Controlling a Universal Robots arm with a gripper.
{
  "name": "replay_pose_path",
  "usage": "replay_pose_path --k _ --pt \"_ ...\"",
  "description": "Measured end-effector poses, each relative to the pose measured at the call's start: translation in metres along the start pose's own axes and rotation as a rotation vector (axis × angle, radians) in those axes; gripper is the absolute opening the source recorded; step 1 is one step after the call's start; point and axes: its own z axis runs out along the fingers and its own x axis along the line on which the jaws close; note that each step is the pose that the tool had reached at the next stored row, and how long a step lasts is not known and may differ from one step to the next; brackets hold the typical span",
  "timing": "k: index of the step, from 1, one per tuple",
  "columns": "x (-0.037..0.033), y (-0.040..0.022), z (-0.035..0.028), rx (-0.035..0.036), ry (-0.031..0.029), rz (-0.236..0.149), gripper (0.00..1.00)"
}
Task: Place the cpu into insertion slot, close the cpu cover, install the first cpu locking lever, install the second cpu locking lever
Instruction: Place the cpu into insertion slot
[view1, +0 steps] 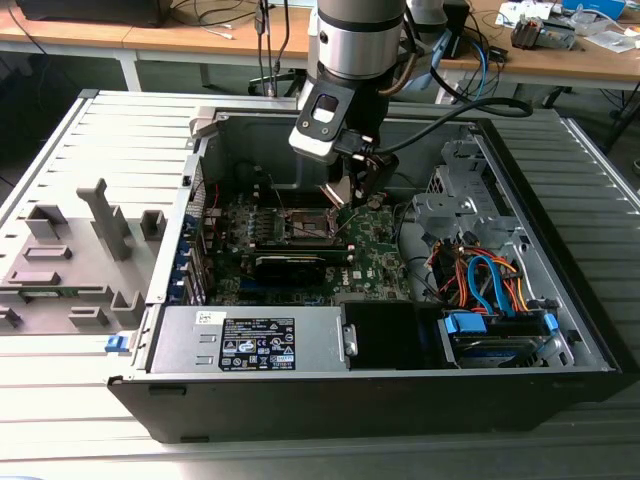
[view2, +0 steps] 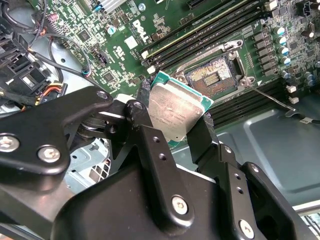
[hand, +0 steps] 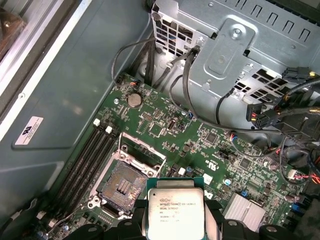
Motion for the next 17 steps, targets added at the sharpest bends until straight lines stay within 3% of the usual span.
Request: replay_pose_path --k 17 --pt "0.0 0.0 0.0 -0.0003 -0.0017 0.021 0.55"
